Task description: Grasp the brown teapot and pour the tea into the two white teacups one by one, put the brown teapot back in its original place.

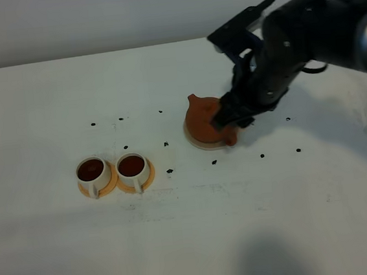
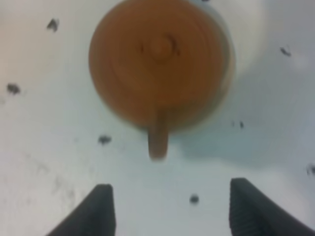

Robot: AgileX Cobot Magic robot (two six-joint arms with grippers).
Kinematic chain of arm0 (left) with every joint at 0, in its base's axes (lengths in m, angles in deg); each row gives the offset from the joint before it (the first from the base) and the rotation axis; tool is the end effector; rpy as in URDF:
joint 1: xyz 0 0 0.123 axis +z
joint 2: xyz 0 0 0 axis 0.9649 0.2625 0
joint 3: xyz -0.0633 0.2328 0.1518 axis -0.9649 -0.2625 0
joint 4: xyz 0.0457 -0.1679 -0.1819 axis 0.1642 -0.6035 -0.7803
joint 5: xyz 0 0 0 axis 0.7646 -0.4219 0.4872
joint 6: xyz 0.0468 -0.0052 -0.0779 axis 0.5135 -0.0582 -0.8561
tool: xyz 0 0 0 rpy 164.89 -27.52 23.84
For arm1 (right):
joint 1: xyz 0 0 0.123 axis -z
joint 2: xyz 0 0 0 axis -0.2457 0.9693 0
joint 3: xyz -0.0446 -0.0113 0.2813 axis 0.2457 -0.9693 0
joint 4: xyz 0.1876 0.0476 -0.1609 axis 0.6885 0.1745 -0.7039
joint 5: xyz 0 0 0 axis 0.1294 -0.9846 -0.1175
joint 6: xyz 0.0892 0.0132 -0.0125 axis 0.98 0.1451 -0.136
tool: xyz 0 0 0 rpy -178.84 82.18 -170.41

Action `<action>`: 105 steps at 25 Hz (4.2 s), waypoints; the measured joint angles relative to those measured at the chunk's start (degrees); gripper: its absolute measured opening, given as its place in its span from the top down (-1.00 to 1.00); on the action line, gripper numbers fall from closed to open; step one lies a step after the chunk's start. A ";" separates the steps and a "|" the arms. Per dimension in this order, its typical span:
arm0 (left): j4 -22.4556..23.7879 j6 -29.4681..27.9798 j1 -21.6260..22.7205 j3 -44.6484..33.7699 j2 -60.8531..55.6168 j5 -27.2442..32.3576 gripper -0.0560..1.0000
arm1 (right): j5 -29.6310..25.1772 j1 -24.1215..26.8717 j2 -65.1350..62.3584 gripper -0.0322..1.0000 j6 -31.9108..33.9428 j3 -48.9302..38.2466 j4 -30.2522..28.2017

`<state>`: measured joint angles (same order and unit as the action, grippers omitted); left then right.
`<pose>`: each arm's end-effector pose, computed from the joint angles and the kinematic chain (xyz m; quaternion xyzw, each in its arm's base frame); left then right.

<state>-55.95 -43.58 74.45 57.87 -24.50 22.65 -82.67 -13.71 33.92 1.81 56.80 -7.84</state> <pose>-0.0002 -0.0065 0.2645 0.0060 0.8636 -0.0415 0.5025 0.3479 0.1866 0.2251 -0.2715 0.9420 0.0510 0.1908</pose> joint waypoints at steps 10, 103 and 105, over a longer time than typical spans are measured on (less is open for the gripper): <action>0.00 0.00 0.00 0.00 0.00 0.00 0.05 | -1.02 2.20 -29.40 0.00 8.28 -19.48 -4.64; -0.07 0.00 -1.07 0.00 0.00 0.00 0.05 | -15.99 25.03 -107.20 0.18 0.43 -52.10 4.32; -0.07 -0.06 -1.07 0.00 0.00 0.00 0.05 | -15.99 25.03 -107.20 0.18 0.43 -52.10 4.32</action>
<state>-56.03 -43.64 73.38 57.87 -24.50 22.65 -98.66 11.32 -73.28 2.25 4.71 -3.51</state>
